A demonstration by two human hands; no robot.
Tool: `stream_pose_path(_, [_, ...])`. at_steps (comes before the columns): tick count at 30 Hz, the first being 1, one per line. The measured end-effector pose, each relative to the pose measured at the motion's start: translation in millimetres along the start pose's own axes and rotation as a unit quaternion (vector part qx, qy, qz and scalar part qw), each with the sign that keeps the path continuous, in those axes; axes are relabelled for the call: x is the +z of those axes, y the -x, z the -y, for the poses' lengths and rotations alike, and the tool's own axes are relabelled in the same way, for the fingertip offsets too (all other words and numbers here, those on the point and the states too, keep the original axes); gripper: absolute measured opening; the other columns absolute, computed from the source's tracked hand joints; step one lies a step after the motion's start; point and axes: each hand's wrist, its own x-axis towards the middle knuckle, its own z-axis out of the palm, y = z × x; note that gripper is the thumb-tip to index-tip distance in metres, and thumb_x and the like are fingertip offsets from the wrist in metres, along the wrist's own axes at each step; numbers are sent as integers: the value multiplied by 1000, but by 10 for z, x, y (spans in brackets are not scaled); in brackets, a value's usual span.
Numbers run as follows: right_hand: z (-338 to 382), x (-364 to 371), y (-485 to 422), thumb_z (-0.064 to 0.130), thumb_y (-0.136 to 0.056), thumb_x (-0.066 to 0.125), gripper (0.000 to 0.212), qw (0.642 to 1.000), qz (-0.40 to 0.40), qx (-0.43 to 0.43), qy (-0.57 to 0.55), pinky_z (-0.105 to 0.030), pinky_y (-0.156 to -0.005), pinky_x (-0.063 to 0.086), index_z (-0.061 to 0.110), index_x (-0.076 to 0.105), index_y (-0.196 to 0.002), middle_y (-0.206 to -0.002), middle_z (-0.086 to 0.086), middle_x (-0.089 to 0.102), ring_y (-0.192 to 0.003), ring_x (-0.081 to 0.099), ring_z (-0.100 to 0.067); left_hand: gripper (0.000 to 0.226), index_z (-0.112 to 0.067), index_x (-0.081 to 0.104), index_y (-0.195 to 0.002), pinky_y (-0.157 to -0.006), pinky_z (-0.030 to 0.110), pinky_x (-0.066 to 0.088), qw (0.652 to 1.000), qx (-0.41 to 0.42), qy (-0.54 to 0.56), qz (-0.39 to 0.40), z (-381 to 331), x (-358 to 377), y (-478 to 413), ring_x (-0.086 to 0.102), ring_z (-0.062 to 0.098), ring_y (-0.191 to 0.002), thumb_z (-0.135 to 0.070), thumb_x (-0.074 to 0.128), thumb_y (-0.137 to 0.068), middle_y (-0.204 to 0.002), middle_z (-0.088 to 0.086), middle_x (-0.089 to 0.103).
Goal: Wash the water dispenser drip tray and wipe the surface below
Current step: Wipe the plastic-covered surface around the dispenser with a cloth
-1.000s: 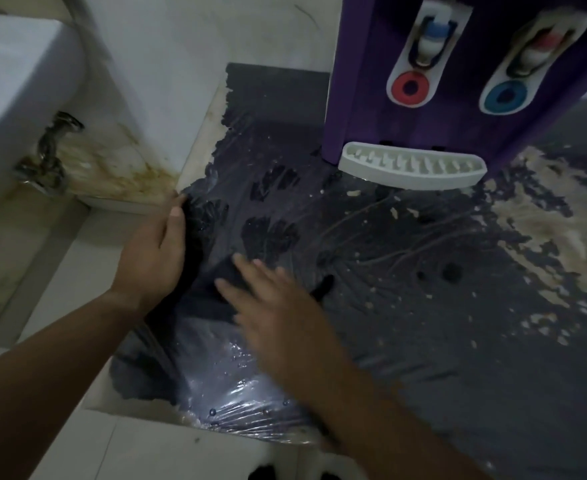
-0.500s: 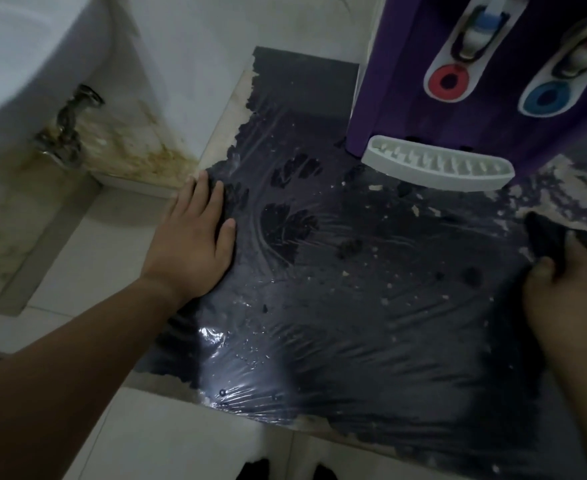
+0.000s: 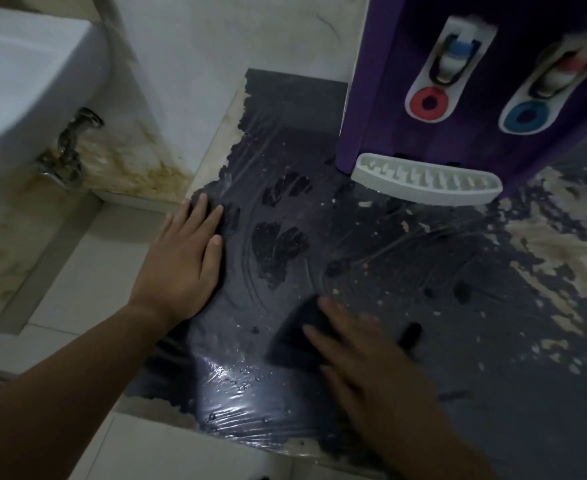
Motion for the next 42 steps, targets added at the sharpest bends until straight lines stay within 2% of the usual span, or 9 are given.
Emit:
stream_pose_path(3, [-759,-403,392,46,-96,42,51,983,-61,170,-12,-32,-118,28,23,54,-140,-158,-1,35,-141,40,-21,57,-21,34,-151,-122,45,6,999,-40,-26,-18,-34,0,24,13,19,-150,-39,25,-97,-161,0,24])
stream_pose_path(6, [-1346,-814,481,54,-91,37,63,914,-130,384,3,-50,-117,31,21,49,-143,-159,-5,33,-142,37,-31,59,-18,36,-149,-118,53,16,993,-109,-35,-36,-65,-18,54,21,27,-148,-38,29,-94,-159,1,29])
stream_pose_path(9, [-1468,-833,226,47,-93,35,61,878,-166,447,36,-56,-112,35,15,45,-144,-154,-16,36,-137,40,-38,60,-18,35,-150,-113,45,32,992,-116,21,-33,-57,-22,46,21,25,-148,-37,30,-93,-160,0,26])
stream_pose_path(17, [64,134,-1167,21,-97,53,48,976,-94,196,11,-47,-115,33,12,47,-144,-159,-18,29,-142,35,-35,61,-19,35,-150,-116,31,22,992,-96,66,-44,16,-26,37,19,16,-149,-34,30,-92,-161,-3,23])
stream_pose_path(23, [462,217,-535,27,-96,49,51,998,45,-54,2,-41,-119,29,21,44,-147,-163,-7,25,-148,28,-22,61,-18,33,-151,-113,38,30,995,-87,31,-35,20,-16,40,20,19,-149,-38,30,-93,-161,0,22])
stream_pose_path(27, [-227,-179,59,26,-92,51,49,999,29,-18,5,-36,-117,30,26,53,-142,-159,-3,33,-143,37,-18,62,-15,34,-150,-113,41,32,996,-88,18,-30,12,-14,31,22,23,-148,-38,30,-93,-161,4,24])
stream_pose_path(34, [-1532,-919,122,37,-95,43,55,919,-113,376,33,-50,-112,37,21,43,-148,-157,-13,34,-139,39,-34,63,-14,31,-151,-114,45,31,996,-90,-6,-22,-17,8,39,21,28,-148,-40,26,-94,-161,6,24])
stream_pose_path(38, [-1037,-553,-561,26,-100,48,46,930,-135,343,-2,-36,-115,27,10,48,-144,-158,-15,32,-141,36,-32,64,-9,35,-149,-115,45,30,996,-81,-12,-27,-16,8,30,25,32,-146,-38,27,-93,-159,11,27])
stream_pose_path(42, [-92,-61,-890,27,-100,46,43,985,-59,157,-30,-43,-116,33,14,54,-140,-158,-14,33,-138,42,-32,63,-10,36,-148,-114,46,31,997,-77,-5,-27,-8,1,33,25,30,-146,-39,28,-93,-159,10,27])
